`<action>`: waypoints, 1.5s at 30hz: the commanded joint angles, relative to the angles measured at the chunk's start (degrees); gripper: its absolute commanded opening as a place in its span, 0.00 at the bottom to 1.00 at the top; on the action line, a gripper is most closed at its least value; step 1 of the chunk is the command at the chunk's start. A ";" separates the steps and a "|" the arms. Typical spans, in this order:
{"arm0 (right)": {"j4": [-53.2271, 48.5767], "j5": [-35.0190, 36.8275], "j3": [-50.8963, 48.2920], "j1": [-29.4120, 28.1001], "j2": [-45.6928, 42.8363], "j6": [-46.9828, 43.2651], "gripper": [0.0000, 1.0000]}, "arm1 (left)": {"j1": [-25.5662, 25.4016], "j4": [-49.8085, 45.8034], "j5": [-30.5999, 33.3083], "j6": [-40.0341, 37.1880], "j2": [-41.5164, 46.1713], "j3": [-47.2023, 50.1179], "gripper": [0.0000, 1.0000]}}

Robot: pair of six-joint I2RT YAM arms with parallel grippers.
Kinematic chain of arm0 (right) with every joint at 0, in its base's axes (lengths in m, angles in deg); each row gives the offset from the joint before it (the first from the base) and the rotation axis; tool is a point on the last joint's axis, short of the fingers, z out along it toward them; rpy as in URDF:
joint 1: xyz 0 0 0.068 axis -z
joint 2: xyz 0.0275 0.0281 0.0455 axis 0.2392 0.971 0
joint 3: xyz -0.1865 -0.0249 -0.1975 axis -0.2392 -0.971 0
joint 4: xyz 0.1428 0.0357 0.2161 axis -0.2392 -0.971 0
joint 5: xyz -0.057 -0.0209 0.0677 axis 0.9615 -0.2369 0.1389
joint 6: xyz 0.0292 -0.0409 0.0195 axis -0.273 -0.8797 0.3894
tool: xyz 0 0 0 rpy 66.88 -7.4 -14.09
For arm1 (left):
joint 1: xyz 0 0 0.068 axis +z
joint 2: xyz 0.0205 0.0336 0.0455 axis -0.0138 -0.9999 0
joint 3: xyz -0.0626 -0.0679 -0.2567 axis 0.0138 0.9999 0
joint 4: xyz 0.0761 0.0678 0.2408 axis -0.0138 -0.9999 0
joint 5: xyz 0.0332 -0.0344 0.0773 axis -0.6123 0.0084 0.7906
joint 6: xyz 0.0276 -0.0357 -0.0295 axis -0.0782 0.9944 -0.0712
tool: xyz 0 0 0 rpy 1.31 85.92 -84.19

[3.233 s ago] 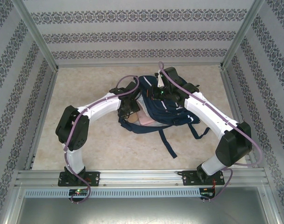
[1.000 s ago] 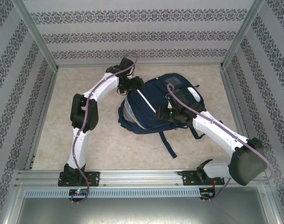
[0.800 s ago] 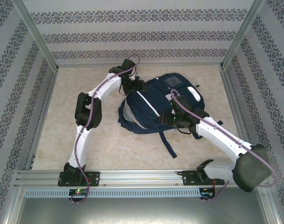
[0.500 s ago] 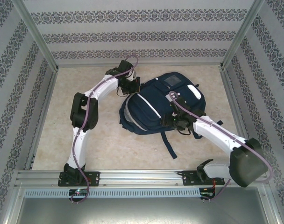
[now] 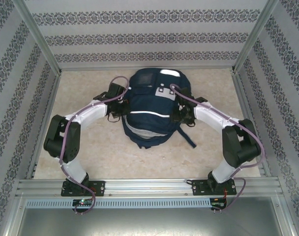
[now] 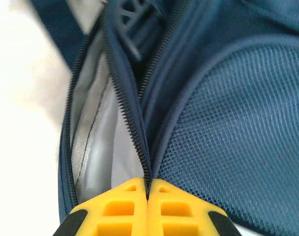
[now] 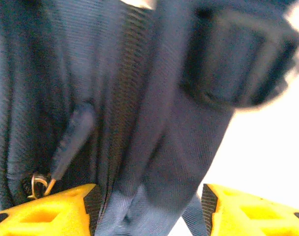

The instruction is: Pack books, pencil case, and school supplies into a backpack

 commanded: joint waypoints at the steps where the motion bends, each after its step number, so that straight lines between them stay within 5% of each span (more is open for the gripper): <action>1: 6.50 -0.61 6.31 0.36 4.63 -2.90 0.59 | -8.17 1.05 -4.59 8.02 1.24 4.77 0.00; 6: 4.12 -1.18 12.92 1.53 7.66 -4.23 0.59 | -16.10 1.68 0.24 12.90 0.55 1.92 0.04; 13: 3.04 -2.76 12.51 1.57 2.99 -3.77 0.60 | -18.12 -1.68 1.13 11.91 2.60 -2.16 0.55; 21: 4.29 -4.51 3.82 -2.42 -8.07 0.12 0.61 | -13.59 -9.23 8.00 10.52 12.36 4.33 0.60; 26: 6.84 -3.45 -1.17 -9.47 -12.49 2.13 0.59 | -6.07 -6.45 5.89 10.91 14.51 10.95 0.59; 33: 9.93 -0.03 -3.24 -19.84 -11.10 3.76 0.56 | 2.00 6.63 -2.41 12.63 8.07 14.84 0.60; 45: 10.59 2.18 -1.09 -27.76 -6.21 5.03 0.55 | 5.26 19.76 -5.93 14.40 -1.04 14.58 0.70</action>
